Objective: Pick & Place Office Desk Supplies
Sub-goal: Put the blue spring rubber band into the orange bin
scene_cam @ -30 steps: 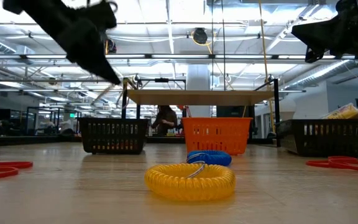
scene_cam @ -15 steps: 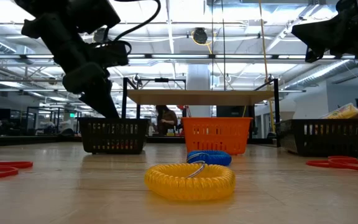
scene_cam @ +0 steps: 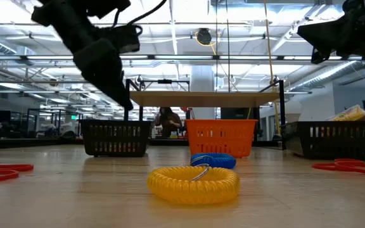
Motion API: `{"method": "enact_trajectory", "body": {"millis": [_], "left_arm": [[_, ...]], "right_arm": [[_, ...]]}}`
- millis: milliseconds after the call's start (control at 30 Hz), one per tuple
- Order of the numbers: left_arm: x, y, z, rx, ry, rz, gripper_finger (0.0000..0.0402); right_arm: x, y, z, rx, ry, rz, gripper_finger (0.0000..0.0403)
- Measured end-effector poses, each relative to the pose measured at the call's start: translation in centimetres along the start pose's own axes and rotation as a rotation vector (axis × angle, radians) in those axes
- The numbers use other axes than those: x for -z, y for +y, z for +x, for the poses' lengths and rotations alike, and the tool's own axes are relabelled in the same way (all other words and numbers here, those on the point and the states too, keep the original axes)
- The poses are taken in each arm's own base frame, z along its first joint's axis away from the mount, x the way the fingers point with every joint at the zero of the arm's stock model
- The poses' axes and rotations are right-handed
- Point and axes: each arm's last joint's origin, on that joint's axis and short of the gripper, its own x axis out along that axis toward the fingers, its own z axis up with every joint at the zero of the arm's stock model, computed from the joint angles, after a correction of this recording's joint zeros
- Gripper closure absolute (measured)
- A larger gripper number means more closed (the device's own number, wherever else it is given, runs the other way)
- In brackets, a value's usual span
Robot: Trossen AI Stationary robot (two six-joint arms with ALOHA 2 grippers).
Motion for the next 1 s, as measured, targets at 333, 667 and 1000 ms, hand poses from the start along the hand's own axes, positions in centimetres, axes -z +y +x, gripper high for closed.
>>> {"method": "enact_trajectory", "body": {"millis": [333, 667, 1000], "left_arm": [[-2.0, -1.0, -8.4, 0.054, -0.134, 0.098, 0.0251], [1.3, 1.7, -18.7, 0.135, -0.576, 0.065, 0.0387], [7.8, 4.4, -16.0, 0.105, -0.774, -0.032, 0.0399]], "right_arm": [[0.0, 0.0, 0.0, 0.0, 0.0, 0.0, 0.0399], [0.0, 0.0, 0.0, 0.0, -0.002, 0.0, 0.0399], [-0.1, 0.0, 0.0, 0.001, -0.006, 0.0, 0.0399]]}}
